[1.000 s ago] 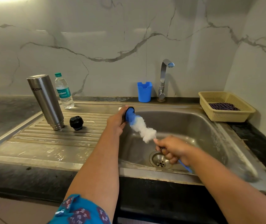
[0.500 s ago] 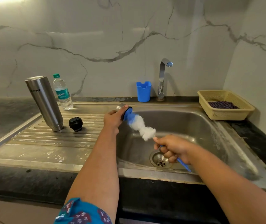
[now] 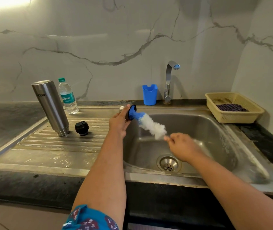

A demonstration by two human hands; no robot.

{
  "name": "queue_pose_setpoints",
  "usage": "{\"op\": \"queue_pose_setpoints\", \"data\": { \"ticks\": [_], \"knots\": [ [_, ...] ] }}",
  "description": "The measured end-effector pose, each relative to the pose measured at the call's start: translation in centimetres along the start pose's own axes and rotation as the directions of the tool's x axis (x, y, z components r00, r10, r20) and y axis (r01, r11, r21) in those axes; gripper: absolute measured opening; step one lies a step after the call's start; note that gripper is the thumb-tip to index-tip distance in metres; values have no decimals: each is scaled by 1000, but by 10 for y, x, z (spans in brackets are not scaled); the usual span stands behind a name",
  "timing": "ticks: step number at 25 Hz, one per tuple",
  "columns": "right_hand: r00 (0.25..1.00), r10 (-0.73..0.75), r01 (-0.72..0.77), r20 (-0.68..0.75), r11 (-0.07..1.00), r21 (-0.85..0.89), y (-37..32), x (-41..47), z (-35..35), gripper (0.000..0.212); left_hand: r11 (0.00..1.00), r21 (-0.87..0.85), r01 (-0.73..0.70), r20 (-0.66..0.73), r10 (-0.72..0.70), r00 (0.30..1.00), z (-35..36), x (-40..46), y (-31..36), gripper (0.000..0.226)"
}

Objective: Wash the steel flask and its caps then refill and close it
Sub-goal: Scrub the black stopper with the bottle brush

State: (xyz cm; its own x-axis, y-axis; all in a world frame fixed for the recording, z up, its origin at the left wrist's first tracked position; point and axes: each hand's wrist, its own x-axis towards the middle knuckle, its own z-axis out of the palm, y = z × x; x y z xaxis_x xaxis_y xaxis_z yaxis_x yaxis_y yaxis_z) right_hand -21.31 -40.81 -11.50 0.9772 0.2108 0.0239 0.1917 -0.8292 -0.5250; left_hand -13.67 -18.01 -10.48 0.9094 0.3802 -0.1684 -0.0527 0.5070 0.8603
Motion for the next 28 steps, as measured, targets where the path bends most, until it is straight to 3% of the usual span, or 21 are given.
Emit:
{"op": "queue_pose_setpoints", "data": {
  "ticks": [1,2,3,4,5,7,9,11,14,15,17,18,19,20,21,22,23,24,26,27,28],
  "knots": [
    [980,36,-96,197,948,304,1,-1,-1,36,1000,-4,-2,38,2,999,1,-1,1,51],
    [925,29,-256,378,784,565,1,-4,-6,36,1000,-31,0,89,3,996,1,-3,3,45],
    [885,6,-364,466,633,683,4,-3,-10,36,996,-90,10,143,3,990,1,-4,4,37],
    [882,-5,-369,472,615,696,9,-1,-13,36,983,-178,38,193,-3,981,2,-6,5,31],
    [915,4,-285,404,715,638,11,2,-14,38,965,-255,65,222,-7,975,1,-7,5,30],
    [995,-2,-22,103,974,224,14,10,-10,37,968,-243,57,161,-18,987,2,-5,4,36],
    [994,-69,63,-90,996,-60,17,17,-8,25,988,-150,22,-6,-23,1000,4,-5,-1,45],
    [984,-67,49,-167,993,-108,12,17,-13,17,986,-166,4,-125,-26,992,4,-4,-6,50],
    [914,-209,68,-347,923,-379,1,10,-15,24,967,-253,-14,-94,-11,996,0,-1,-1,43],
    [920,-226,111,-319,933,-343,-1,7,-13,29,958,-286,-1,-25,-7,1000,-2,0,0,41],
    [997,-59,67,-43,970,233,0,1,-13,34,931,-365,29,154,30,988,-6,-2,1,37],
    [979,5,-126,204,803,583,1,-2,-19,35,910,-413,48,244,60,968,-5,-5,3,37],
    [926,10,-313,377,577,755,4,-3,-25,35,896,-439,69,313,80,946,-4,-6,4,43],
    [889,-16,-402,457,453,796,6,-3,-28,34,888,-453,82,358,96,929,-2,-4,4,48],
    [888,-20,-407,460,433,804,8,-2,-28,33,893,-444,77,361,100,927,0,-3,4,48],
    [915,1,-345,404,522,780,9,1,-26,33,906,-418,72,341,83,937,1,1,3,43],
    [956,36,-227,292,723,653,9,4,-19,33,925,-373,64,286,49,957,1,3,0,37],
    [991,48,-94,124,912,399,6,6,-15,32,946,-318,59,221,13,975,-1,5,-4,35],
    [989,-33,28,-146,999,-43,3,13,-7,35,960,-273,65,147,-25,989,-4,8,-10,40],
    [989,-9,8,-151,1000,-7,1,14,-5,37,951,-300,79,169,-28,985,-5,7,-10,45],
    [995,84,-71,-48,970,231,2,16,-6,39,928,-357,102,224,-21,974,-5,5,-10,50]
  ]
}}
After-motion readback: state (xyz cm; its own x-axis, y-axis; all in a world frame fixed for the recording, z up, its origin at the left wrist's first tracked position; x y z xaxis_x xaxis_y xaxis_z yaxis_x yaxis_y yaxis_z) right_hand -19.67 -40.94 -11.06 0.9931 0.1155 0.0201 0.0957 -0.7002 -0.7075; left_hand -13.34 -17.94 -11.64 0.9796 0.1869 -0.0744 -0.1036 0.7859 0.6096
